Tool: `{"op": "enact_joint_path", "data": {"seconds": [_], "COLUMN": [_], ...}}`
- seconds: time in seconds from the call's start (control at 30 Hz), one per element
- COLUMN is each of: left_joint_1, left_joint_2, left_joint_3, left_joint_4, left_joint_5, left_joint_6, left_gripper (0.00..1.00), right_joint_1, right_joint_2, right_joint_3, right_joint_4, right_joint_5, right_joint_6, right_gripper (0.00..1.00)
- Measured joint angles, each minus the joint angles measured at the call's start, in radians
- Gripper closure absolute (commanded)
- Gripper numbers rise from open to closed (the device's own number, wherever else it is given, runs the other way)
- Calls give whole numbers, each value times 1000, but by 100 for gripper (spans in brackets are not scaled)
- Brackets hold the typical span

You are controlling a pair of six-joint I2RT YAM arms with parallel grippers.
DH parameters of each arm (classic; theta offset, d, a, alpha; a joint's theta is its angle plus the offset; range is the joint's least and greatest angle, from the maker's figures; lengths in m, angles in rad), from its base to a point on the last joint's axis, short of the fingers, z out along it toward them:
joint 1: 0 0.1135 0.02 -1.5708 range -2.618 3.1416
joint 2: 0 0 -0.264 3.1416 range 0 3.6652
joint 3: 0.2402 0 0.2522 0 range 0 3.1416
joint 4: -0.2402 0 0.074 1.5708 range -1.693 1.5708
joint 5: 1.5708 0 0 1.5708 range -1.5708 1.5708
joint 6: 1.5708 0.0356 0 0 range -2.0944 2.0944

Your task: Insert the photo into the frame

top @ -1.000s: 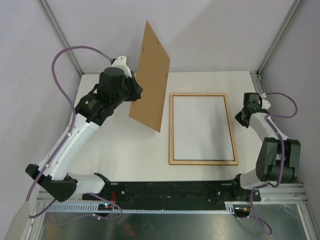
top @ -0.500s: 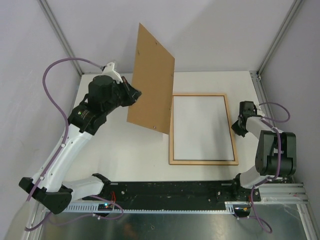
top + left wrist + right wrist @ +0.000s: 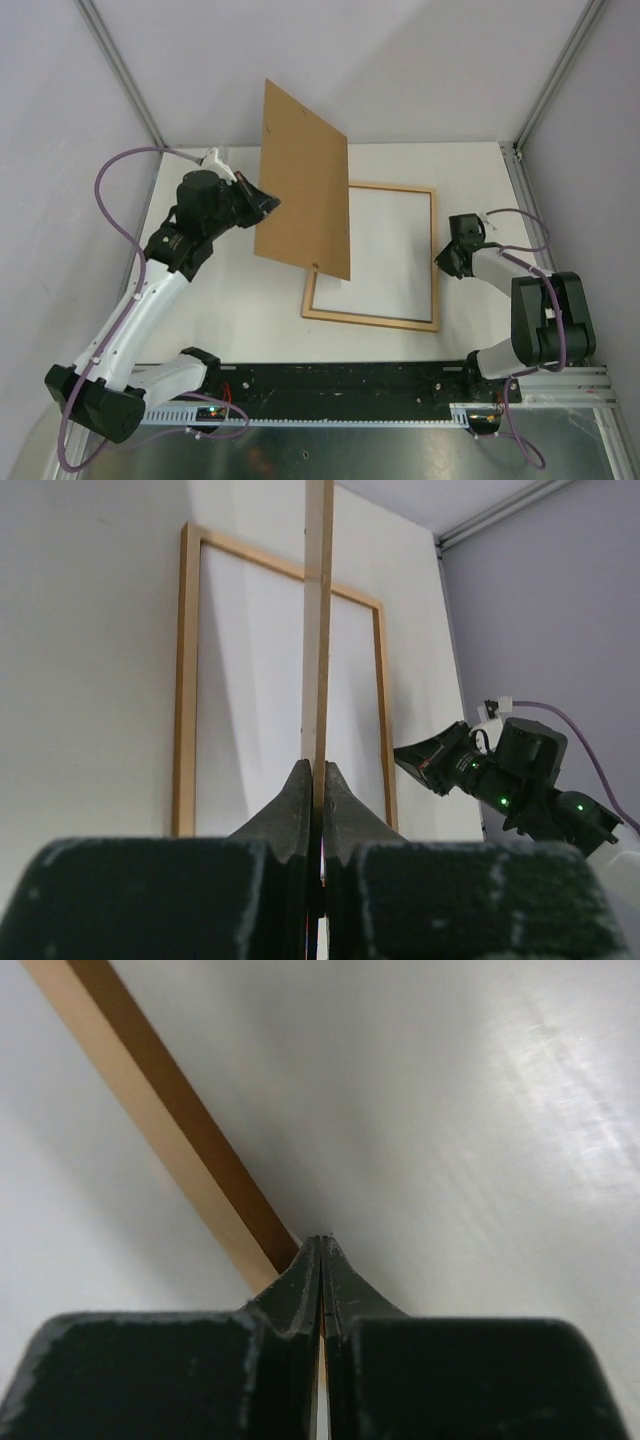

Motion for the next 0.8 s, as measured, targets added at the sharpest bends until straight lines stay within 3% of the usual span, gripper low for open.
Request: {"op": "enact_joint_path", "data": {"seconds": [0.43,0.8], "left_joint_1": [136,194], "left_joint_2": [-8,45], "left_joint_3": [-260,-302], "left_joint_4": [141,270], "left_joint_5": [226,415], "left_joint_6": [-99,-132], "left_gripper": [100,100], "right_joint_1": [160,112], "right_joint_2": [17,73], "right_joint_3": [-14,1], "right_joint_4": [82,164], "right_joint_5": [-97,-232], "right_joint_6": [64,22], "right_gripper": [100,98]}}
